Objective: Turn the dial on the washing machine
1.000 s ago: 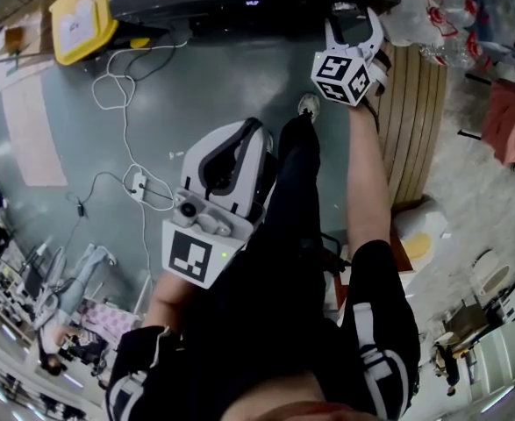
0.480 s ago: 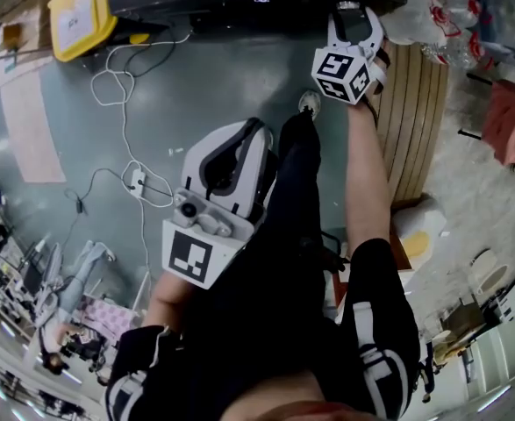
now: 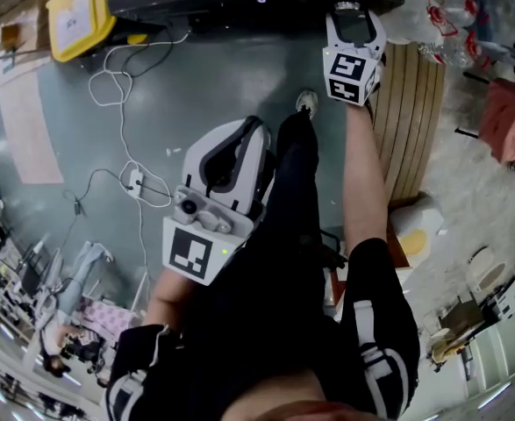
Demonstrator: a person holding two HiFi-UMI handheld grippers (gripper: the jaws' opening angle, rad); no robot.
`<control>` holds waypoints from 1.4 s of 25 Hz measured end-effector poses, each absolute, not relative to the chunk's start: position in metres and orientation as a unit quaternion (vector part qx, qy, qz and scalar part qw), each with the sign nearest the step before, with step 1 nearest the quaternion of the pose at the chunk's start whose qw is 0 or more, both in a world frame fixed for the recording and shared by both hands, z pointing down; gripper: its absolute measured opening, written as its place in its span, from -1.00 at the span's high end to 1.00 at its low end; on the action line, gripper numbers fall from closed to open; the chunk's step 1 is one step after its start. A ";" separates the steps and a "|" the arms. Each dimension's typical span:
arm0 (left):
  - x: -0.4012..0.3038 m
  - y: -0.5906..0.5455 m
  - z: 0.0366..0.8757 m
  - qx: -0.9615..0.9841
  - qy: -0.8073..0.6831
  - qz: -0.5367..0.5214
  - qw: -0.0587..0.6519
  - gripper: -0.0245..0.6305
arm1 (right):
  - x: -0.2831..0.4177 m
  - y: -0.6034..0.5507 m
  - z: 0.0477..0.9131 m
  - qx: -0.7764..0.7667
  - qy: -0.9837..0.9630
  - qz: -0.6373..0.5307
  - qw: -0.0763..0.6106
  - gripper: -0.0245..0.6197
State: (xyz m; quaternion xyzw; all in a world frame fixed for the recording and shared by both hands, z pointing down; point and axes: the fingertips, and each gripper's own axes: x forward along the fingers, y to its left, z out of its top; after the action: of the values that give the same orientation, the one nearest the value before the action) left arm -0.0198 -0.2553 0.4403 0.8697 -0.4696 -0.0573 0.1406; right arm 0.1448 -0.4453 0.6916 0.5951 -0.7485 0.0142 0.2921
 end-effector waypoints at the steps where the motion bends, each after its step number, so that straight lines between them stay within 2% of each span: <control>1: -0.024 -0.253 0.438 0.869 -0.471 -0.059 0.140 0.84 | 0.143 -0.441 0.687 0.596 -0.749 0.023 0.289 -0.04; 4: -0.042 -0.236 0.416 0.865 -0.480 -0.065 0.135 0.84 | 0.135 -0.407 0.656 0.604 -0.750 0.083 0.255 0.00; 9: -0.076 -0.202 0.340 0.860 -0.492 -0.084 0.104 0.84 | 0.123 -0.335 0.537 0.613 -0.756 0.169 0.154 0.25; 14: -0.111 -0.170 0.277 0.861 -0.496 -0.099 0.060 0.84 | 0.084 -0.261 0.407 0.592 -0.783 0.175 0.077 0.60; 18: -0.123 -0.147 0.255 0.862 -0.496 -0.093 0.052 0.84 | 0.063 -0.205 0.332 0.583 -0.798 0.146 0.049 0.76; 24: -0.116 -0.120 0.245 0.855 -0.505 -0.099 0.061 0.84 | 0.049 -0.139 0.283 0.556 -0.821 0.122 0.029 0.84; 35: -0.075 -0.104 0.244 0.859 -0.500 -0.091 0.057 0.84 | 0.074 -0.110 0.279 0.541 -0.832 0.117 0.028 0.85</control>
State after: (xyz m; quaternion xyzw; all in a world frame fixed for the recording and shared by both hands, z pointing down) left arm -0.0753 -0.1042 0.2441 0.8593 -0.5001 -0.0914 0.0568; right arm 0.0737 -0.1104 0.2794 0.5415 -0.8320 0.1174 0.0281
